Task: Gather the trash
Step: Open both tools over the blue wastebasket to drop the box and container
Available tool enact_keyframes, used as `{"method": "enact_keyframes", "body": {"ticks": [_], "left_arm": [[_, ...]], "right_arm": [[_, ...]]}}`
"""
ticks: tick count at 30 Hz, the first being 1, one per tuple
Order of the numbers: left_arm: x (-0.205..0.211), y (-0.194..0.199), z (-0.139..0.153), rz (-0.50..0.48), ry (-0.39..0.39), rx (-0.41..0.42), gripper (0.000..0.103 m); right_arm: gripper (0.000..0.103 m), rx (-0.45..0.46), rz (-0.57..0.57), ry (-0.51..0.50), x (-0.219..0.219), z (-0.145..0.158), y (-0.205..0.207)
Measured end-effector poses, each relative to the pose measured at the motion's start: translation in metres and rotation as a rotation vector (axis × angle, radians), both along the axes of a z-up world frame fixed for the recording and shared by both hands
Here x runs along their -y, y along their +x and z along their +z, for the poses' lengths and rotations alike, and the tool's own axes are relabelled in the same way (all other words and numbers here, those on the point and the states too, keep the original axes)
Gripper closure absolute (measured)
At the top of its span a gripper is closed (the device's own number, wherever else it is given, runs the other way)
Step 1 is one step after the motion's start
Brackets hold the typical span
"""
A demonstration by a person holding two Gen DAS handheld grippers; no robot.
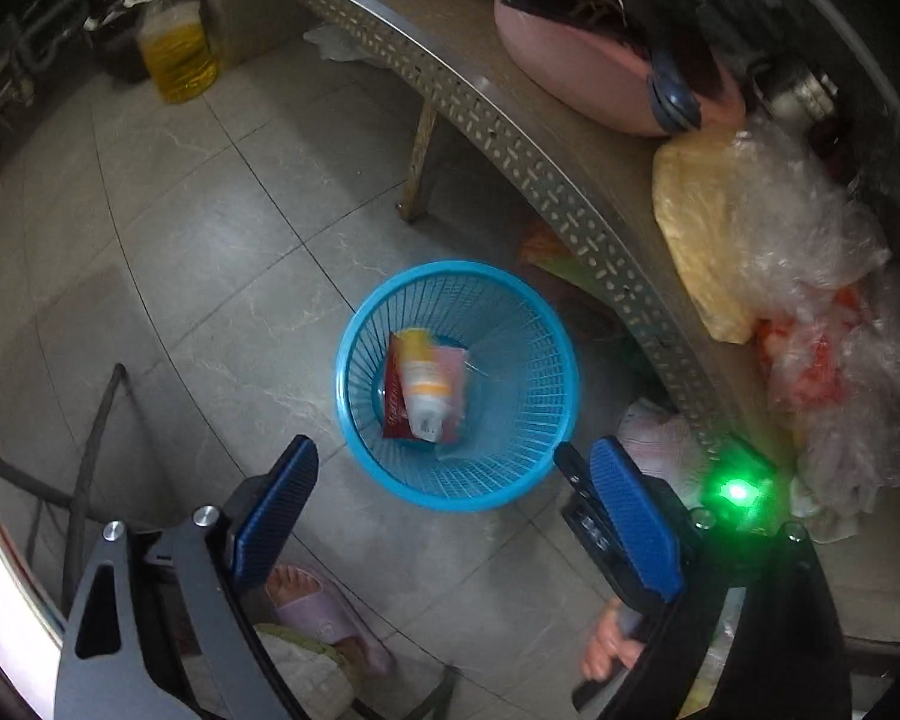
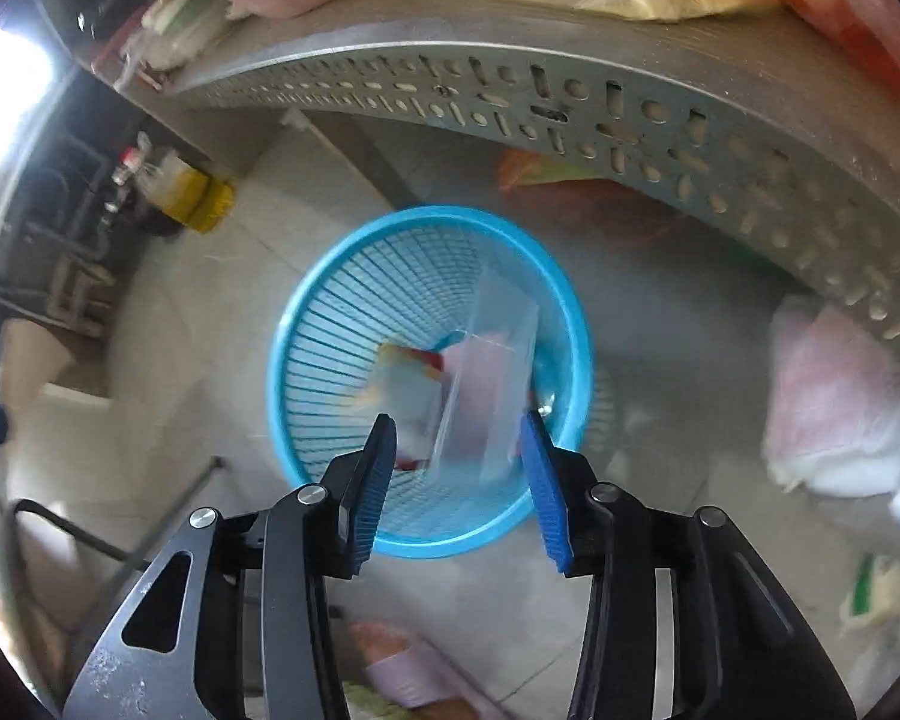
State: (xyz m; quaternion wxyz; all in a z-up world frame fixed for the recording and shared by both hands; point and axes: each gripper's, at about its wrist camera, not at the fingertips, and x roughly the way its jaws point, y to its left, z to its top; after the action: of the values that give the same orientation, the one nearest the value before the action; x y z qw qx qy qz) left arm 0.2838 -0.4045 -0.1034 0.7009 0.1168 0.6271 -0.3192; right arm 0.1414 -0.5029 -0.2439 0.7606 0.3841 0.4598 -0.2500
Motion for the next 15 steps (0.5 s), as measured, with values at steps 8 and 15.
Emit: {"method": "enact_keyframes", "body": {"ticks": [8, 15], "left_arm": [[-0.077, -0.017, 0.067, 0.032, -0.133, 0.116, 0.013], [-0.173, -0.064, 0.129, 0.115, -0.332, 0.21, 0.013]], "right_arm": [[0.059, 0.026, -0.003, -0.079, -0.01, 0.029, -0.047], [0.049, 0.143, 0.11, -0.158, -0.043, 0.09, -0.052]]}}
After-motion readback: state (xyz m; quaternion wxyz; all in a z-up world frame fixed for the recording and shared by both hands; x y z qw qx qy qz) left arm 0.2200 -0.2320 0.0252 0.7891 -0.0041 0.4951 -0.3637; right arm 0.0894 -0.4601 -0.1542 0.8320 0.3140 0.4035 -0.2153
